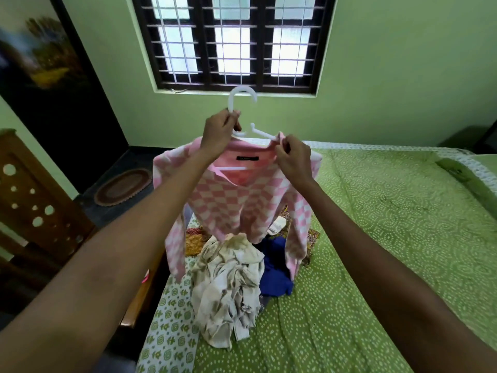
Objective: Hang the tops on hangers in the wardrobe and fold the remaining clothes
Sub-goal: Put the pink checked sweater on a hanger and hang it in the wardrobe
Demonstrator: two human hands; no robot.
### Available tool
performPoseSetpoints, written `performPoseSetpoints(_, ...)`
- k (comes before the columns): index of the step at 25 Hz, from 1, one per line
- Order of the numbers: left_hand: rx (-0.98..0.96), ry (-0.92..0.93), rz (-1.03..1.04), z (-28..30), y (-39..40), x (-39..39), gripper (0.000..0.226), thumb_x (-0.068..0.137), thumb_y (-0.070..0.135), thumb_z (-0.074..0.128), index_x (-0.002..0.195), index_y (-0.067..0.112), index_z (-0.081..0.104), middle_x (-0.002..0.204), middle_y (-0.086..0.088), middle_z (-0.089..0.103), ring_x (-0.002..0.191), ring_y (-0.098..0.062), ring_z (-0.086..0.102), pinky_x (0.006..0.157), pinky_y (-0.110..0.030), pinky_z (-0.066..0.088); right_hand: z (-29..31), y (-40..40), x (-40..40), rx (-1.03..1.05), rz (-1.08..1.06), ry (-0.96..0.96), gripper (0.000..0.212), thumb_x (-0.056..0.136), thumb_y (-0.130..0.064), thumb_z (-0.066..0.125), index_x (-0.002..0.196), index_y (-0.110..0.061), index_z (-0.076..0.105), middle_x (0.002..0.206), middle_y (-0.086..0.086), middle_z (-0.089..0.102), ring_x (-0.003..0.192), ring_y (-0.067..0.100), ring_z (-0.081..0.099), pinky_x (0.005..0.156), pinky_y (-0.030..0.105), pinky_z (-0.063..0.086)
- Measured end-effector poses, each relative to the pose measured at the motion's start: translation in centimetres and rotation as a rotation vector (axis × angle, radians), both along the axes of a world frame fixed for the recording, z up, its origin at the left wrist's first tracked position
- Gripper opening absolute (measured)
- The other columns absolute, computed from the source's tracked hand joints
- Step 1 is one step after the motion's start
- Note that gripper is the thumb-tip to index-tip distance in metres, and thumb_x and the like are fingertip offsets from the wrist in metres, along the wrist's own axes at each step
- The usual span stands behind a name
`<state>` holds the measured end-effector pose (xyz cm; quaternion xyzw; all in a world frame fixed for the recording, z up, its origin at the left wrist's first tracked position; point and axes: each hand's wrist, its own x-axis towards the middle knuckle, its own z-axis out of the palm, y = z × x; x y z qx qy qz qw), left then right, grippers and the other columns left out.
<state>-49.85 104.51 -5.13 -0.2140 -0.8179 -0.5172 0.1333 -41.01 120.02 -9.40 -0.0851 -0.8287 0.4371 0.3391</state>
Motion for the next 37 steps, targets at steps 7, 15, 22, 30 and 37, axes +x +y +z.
performPoseSetpoints(7, 0.068, 0.045, 0.039, 1.5, -0.6, -2.0, 0.039, 0.100, 0.022, 0.043, 0.085, -0.005, 0.067, 0.078, -0.007, 0.066, 0.059, 0.000, 0.057, 0.065, -0.015, 0.043, 0.9, -1.6, -1.7, 0.223, 0.164, 0.008, 0.017, 0.088, -0.004, 0.053, 0.072, -0.007, 0.047, 0.062, 0.008, 0.047, 0.057, 0.021, 0.041, 0.051, 0.022, 0.029)
performPoseSetpoints(15, -0.001, -0.045, -0.034, -0.6, -1.9, -5.0, 0.039, 0.100, 0.024, 0.042, 0.091, -0.004, 0.067, 0.091, -0.016, 0.071, 0.064, -0.001, 0.055, 0.074, -0.023, 0.044, 0.9, 5.1, -3.2, 0.400, 0.164, -0.490, 0.053, 0.083, -0.021, 0.069, 0.127, -0.003, 0.046, 0.122, 0.019, 0.054, 0.111, 0.032, 0.050, 0.089, 0.034, 0.038)
performPoseSetpoints(22, -0.005, -0.047, -0.156, 0.9, -0.4, -5.6, 0.037, 0.100, 0.023, 0.041, 0.093, -0.001, 0.069, 0.089, -0.005, 0.067, 0.066, 0.007, 0.057, 0.062, -0.001, 0.039, 3.3, 1.8, -6.3, 0.445, 0.180, -0.331, 0.030, 0.084, -0.022, 0.068, 0.106, -0.002, 0.066, 0.098, 0.021, 0.063, 0.082, 0.023, 0.051, 0.063, 0.026, 0.025)
performPoseSetpoints(30, 0.003, -0.020, -0.272, 0.9, -0.1, -5.5, 0.030, 0.099, 0.023, 0.045, 0.097, 0.005, 0.069, 0.095, -0.005, 0.067, 0.079, -0.004, 0.057, 0.071, -0.012, 0.041, 5.5, -0.6, -7.9, 0.693, 0.106, -0.384, 0.030, 0.079, -0.017, 0.069, 0.101, -0.002, 0.057, 0.089, 0.014, 0.061, 0.077, 0.029, 0.057, 0.063, 0.031, 0.042)
performPoseSetpoints(37, -0.025, -0.008, -0.299, 1.1, -1.4, -5.0, 0.024, 0.098, 0.021, 0.046, 0.089, 0.008, 0.065, 0.094, -0.010, 0.067, 0.074, 0.001, 0.056, 0.070, -0.010, 0.042, 6.7, -2.0, -8.2, 0.248, 0.317, -0.415, 0.014, 0.075, -0.002, 0.067, 0.088, 0.005, 0.068, 0.063, 0.010, 0.057, 0.046, 0.006, 0.048, 0.049, 0.022, 0.041)
